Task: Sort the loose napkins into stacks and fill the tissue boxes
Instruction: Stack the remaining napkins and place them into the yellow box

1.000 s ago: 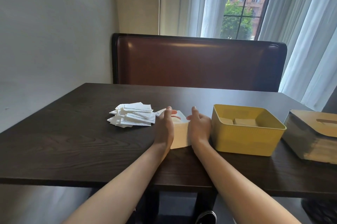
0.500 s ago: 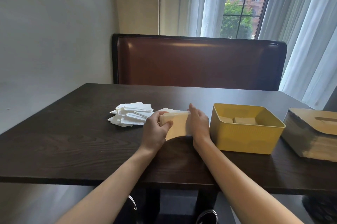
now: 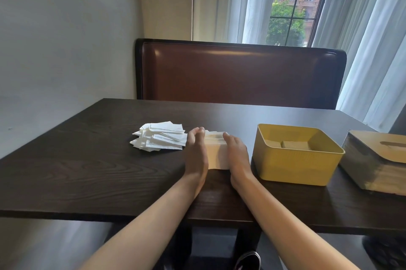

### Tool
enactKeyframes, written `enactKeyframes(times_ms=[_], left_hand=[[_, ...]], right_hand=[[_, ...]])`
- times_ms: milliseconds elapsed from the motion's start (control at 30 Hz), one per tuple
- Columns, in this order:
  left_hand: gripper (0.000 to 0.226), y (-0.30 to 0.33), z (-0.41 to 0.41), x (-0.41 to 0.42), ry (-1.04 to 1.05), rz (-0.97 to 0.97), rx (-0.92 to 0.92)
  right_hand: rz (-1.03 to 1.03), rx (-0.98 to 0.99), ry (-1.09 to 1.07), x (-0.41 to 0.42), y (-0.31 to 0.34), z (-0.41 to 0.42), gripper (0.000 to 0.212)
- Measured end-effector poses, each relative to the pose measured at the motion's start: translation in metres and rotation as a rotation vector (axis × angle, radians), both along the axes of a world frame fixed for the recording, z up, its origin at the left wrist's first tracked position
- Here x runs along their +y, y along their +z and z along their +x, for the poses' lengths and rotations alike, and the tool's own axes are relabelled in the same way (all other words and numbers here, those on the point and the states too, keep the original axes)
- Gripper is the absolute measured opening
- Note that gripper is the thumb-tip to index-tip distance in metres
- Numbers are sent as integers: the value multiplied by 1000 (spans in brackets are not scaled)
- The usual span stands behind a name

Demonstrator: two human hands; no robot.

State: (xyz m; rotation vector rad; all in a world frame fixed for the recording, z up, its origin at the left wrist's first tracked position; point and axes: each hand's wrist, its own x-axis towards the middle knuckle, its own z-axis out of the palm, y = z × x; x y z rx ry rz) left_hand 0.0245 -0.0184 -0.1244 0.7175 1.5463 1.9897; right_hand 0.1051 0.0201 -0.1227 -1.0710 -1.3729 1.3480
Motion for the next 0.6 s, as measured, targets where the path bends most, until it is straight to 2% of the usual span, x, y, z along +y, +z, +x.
enactKeyframes(times_ms=[133,233,467,600], left_hand=[[23,1,-2,7,103,-9,-2],[14,-1,-3,9,157,-64,71],[24,5,-2,7,39,-44,13],[41,5,-2,3,-42,-67,-14]], right_hand=[[-41,50,-68,3,0,2,38],[-23,54,-74,5,3,3,44],[-16,-7,-45,6,3,1,30],[12,-15,6,0,7,0,28]])
